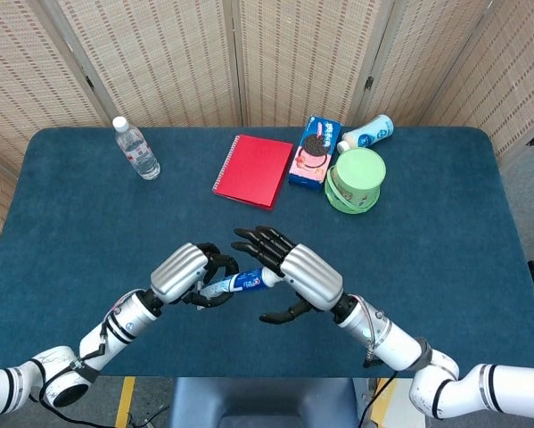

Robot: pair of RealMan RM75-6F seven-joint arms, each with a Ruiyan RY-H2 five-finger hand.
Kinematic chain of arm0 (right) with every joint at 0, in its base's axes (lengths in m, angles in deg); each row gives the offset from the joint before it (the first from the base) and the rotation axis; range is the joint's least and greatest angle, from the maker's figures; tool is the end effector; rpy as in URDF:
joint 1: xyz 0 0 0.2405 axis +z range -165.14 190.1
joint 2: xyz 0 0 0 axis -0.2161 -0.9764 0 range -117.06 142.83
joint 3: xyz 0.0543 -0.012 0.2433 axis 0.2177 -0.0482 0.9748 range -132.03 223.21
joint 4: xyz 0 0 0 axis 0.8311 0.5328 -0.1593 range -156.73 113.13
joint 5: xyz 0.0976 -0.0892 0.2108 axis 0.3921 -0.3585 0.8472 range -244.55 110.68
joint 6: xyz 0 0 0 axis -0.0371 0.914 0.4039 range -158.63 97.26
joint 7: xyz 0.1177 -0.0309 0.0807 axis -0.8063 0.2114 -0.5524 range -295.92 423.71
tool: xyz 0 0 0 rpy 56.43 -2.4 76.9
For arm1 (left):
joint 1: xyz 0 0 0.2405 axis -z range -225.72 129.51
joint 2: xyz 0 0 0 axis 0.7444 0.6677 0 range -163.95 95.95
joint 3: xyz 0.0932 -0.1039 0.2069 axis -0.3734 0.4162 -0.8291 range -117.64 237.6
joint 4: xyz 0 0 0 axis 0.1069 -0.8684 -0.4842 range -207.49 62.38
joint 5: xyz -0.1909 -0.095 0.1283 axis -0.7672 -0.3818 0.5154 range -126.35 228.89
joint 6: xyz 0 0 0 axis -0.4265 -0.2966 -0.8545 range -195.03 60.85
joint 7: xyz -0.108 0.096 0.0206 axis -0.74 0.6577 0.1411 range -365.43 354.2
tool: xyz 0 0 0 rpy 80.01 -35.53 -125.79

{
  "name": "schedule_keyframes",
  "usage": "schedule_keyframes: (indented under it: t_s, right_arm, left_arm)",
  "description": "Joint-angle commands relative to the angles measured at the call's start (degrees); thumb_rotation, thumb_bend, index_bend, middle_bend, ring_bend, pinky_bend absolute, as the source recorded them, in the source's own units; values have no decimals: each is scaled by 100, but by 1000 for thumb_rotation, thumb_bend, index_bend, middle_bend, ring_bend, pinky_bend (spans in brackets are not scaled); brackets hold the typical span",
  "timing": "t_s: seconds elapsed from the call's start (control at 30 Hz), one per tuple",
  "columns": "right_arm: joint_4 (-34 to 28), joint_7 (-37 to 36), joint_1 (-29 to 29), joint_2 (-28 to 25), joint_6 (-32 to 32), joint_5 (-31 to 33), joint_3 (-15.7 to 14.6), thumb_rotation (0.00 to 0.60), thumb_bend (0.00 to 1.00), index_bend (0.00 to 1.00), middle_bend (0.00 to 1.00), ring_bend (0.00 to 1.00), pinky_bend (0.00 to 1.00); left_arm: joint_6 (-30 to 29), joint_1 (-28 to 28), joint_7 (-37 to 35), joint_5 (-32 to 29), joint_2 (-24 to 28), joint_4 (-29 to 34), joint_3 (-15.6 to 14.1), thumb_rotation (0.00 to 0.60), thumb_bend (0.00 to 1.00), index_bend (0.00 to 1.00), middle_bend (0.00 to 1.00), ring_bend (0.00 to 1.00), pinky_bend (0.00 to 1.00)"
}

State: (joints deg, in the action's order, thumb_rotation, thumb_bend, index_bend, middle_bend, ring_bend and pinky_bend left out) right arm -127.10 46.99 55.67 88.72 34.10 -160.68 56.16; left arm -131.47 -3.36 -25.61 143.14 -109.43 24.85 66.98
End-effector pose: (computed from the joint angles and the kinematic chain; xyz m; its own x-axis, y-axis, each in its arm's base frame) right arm -0.0344 -0.2849 0.0190 -0.0028 -0.3838 0.9234 -0.6758 -0.6799 -0.2846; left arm -0.0744 0.3107 0.0110 0.0746 0.3723 0.9251 0.7395 -0.6430 0.1992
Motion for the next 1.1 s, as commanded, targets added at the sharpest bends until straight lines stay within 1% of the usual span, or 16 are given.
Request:
schedule_keyframes:
  t_s: [0.03,0.6,1.1]
  right_arm:
    - [15,69,36,51,-29,45,21,21,0,0,0,0,0]
    - [115,481,174,353,-92,197,66,15,0,0,0,0,0]
    - [221,483,227,522,-49,186,53,15,0,0,0,0,0]
  left_arm:
    - [7,6,-2,-19,0,-3,15,600,388,728,807,745,456]
    - [54,8,-128,-109,48,-21,51,600,388,729,808,745,456]
    - [61,9,-200,-115,59,-44,63,600,389,729,808,745,456]
